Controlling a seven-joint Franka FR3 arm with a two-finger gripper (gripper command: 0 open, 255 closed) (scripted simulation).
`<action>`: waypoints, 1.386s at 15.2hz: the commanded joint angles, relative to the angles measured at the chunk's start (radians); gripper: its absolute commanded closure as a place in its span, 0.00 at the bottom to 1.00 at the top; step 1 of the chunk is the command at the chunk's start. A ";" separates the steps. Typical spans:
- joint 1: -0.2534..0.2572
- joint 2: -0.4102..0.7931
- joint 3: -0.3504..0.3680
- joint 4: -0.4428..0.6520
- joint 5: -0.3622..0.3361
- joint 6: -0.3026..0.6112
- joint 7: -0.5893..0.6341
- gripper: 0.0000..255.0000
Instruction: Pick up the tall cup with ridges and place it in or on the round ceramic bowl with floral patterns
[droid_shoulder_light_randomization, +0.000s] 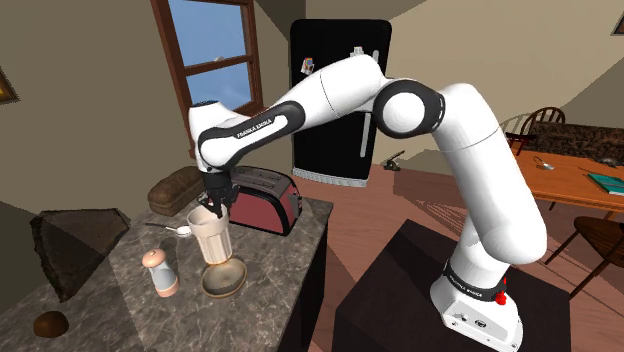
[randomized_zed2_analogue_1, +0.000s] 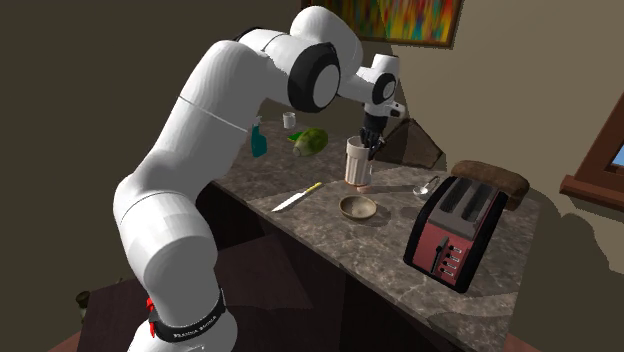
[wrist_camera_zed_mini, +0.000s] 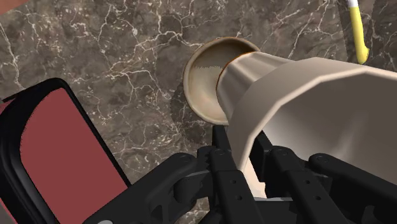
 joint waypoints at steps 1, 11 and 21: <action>0.001 0.041 -0.005 0.071 -0.004 -0.030 -0.011 1.00; 0.004 0.100 -0.014 0.032 -0.015 0.067 -0.009 1.00; 0.011 0.176 -0.026 0.022 -0.028 0.153 -0.007 1.00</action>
